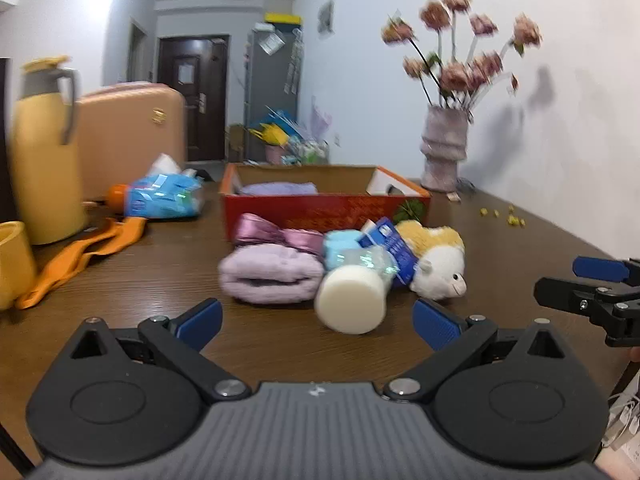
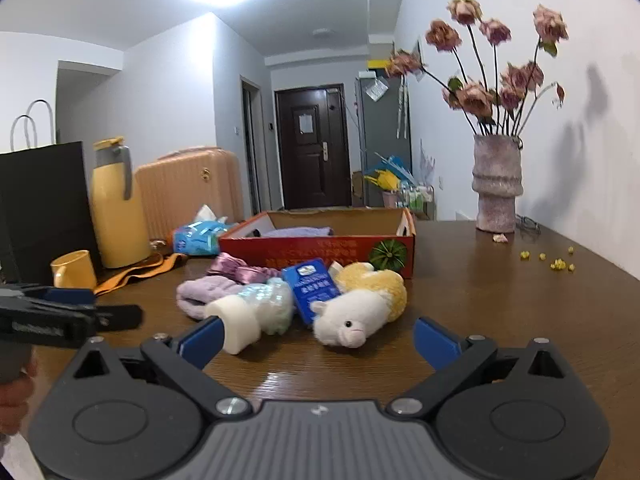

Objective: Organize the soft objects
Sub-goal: 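Grasp the white round sponge with the left tool while the right tool grasps the clear plastic bag, then carry the white sponge with the left tool while the right tool carries the plastic bag to the box, then open the left tool over the box while the right tool releases the plastic bag, then withdraw both tools from the box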

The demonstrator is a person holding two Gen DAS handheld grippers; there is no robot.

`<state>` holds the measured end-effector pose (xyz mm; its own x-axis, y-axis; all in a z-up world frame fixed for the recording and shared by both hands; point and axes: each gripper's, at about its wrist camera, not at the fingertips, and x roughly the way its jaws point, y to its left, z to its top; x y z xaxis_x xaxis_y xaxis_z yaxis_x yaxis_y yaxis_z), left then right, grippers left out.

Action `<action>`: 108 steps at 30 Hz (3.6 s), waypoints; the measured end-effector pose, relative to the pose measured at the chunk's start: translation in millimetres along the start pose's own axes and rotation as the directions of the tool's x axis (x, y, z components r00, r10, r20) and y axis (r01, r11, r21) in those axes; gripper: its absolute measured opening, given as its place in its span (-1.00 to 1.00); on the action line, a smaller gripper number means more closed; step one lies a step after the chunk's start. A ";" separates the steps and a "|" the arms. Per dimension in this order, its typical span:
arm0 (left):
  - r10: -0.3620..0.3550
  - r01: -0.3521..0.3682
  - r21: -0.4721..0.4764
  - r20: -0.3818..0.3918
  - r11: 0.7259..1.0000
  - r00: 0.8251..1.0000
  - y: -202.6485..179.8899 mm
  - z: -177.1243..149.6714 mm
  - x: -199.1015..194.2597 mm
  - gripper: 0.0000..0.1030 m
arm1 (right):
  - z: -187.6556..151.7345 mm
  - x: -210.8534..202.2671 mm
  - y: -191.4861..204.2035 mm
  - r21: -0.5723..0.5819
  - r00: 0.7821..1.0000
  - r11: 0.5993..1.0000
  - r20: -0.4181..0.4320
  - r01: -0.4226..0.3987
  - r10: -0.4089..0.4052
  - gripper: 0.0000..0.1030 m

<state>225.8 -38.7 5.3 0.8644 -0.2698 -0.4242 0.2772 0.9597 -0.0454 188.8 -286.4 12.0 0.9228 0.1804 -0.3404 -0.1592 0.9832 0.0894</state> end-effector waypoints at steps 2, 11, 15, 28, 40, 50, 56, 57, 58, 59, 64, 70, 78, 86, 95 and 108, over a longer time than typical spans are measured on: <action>-0.014 0.014 0.008 -0.021 1.000 1.000 -8.3 3.0 21.4 1.00 | 1.2 10.8 -7.0 0.004 1.000 1.000 -0.016 0.007 -0.007 0.92; -0.060 0.061 0.009 -0.077 0.998 0.995 -17.4 8.1 86.7 -0.04 | 14.7 71.3 -24.3 0.034 0.997 0.999 -0.076 -0.013 0.016 0.71; -0.066 0.067 0.005 -0.078 0.998 0.995 -1.4 8.0 83.0 -0.13 | 19.9 101.5 -10.4 0.032 0.993 0.997 -0.093 -0.072 0.075 0.65; 0.053 -0.056 -0.096 -0.039 0.994 0.998 59.1 17.7 36.7 -0.14 | 19.9 180.4 64.3 -0.054 0.959 0.981 -0.227 -0.185 0.168 -0.40; -0.055 0.057 -0.047 0.035 0.997 0.998 13.6 26.8 -0.5 -0.14 | 28.5 76.9 31.0 -0.039 0.984 0.990 -0.122 -0.133 0.128 -0.57; -0.124 0.123 0.014 0.087 0.992 0.989 -27.1 27.0 -37.0 -0.13 | 26.7 4.7 0.1 0.012 0.998 0.998 -0.036 -0.055 0.056 -0.57; -0.105 0.104 0.016 0.093 0.994 0.990 -23.4 33.8 -32.3 -0.13 | 31.0 10.2 -0.5 0.015 0.996 0.997 -0.019 -0.082 0.082 -0.57; -0.109 0.108 0.020 0.096 0.994 0.989 -20.3 38.3 -29.1 -0.13 | 31.8 13.1 -0.4 0.016 0.996 0.996 -0.020 -0.091 0.091 -0.57; -0.112 0.110 0.024 0.105 0.994 0.988 -16.3 44.9 -24.0 -0.13 | 35.9 18.9 -1.5 0.017 0.994 0.994 -0.022 -0.107 0.107 -0.57; -0.112 0.110 0.025 0.116 0.994 0.987 -11.3 53.1 -17.1 -0.13 | 42.0 26.5 -3.2 0.017 0.992 0.992 -0.021 -0.127 0.128 -0.57; -0.114 0.117 -0.032 0.075 0.993 0.991 29.4 111.2 52.4 -0.12 | 90.5 78.8 -9.6 -0.001 0.980 0.980 -0.022 -0.199 0.199 -0.57; -0.055 0.056 -0.088 0.017 0.995 0.998 71.4 176.1 149.0 -0.12 | 161.7 182.5 -11.8 0.021 0.965 0.966 -0.051 -0.257 0.258 -0.57; -0.013 -0.008 -0.148 -0.138 0.989 0.990 110.5 202.1 283.0 -0.12 | 195.5 356.9 -21.4 0.236 0.916 0.935 -0.241 -0.266 0.321 -0.57; 0.054 -0.080 -0.127 -0.200 0.989 0.978 119.0 179.2 336.5 -0.11 | 165.1 450.7 -19.4 0.371 0.855 0.912 -0.401 -0.176 0.329 -0.47; 0.043 -0.072 -0.143 -0.194 0.987 0.980 128.7 178.0 319.6 0.32 | 154.7 447.8 -19.1 0.381 0.857 0.912 -0.409 -0.152 0.314 0.09; 0.080 -0.089 -0.104 -0.086 0.991 0.993 107.0 214.6 205.8 0.50 | 216.7 315.3 -42.5 0.265 0.943 0.955 -0.266 -0.131 0.203 0.17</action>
<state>523.4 -8.4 107.2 0.8443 -0.1846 -0.5031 0.1545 0.9828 -0.1013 562.6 -277.4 103.7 0.7443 0.3770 -0.5513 -0.1803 0.9082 0.3776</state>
